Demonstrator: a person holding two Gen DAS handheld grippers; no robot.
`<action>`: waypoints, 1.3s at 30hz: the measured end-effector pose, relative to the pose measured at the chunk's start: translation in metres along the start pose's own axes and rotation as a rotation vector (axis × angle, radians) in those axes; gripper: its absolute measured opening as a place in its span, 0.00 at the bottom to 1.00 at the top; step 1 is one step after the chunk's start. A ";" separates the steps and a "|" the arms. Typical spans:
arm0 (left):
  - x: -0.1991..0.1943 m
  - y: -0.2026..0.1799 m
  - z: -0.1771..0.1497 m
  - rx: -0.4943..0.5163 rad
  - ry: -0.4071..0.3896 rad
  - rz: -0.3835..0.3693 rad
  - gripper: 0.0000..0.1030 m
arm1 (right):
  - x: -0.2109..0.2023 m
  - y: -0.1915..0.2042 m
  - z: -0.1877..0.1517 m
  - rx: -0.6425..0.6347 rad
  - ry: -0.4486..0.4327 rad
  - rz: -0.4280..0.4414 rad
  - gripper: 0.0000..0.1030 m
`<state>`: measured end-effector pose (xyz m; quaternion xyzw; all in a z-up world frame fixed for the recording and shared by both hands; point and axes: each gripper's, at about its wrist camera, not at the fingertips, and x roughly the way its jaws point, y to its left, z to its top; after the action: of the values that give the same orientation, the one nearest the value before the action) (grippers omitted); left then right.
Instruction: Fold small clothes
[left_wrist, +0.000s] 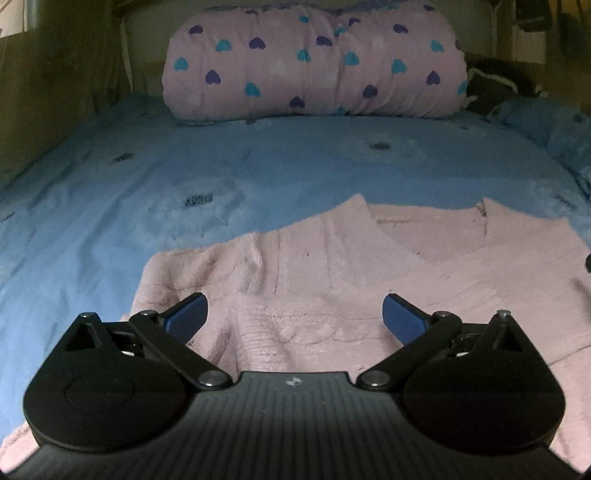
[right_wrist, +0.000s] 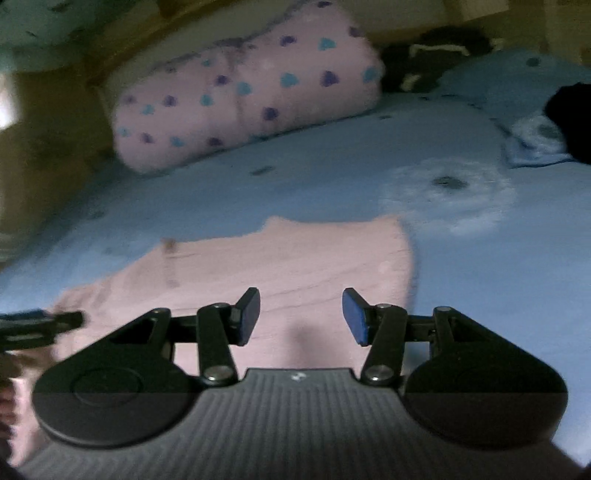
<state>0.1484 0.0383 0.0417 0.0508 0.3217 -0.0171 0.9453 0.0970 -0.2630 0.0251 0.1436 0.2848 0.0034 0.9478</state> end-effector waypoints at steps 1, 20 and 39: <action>0.006 0.001 0.000 -0.008 0.018 0.001 0.98 | 0.005 -0.003 0.000 -0.009 -0.002 -0.021 0.52; 0.001 -0.001 0.000 -0.064 -0.089 0.007 0.30 | 0.035 -0.025 -0.004 -0.031 0.053 -0.101 0.52; -0.047 0.000 -0.014 0.044 -0.018 0.043 0.76 | 0.003 -0.016 0.001 0.005 0.038 -0.054 0.58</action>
<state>0.1030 0.0398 0.0596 0.0784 0.3115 -0.0042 0.9470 0.0991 -0.2788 0.0194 0.1383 0.3064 -0.0204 0.9416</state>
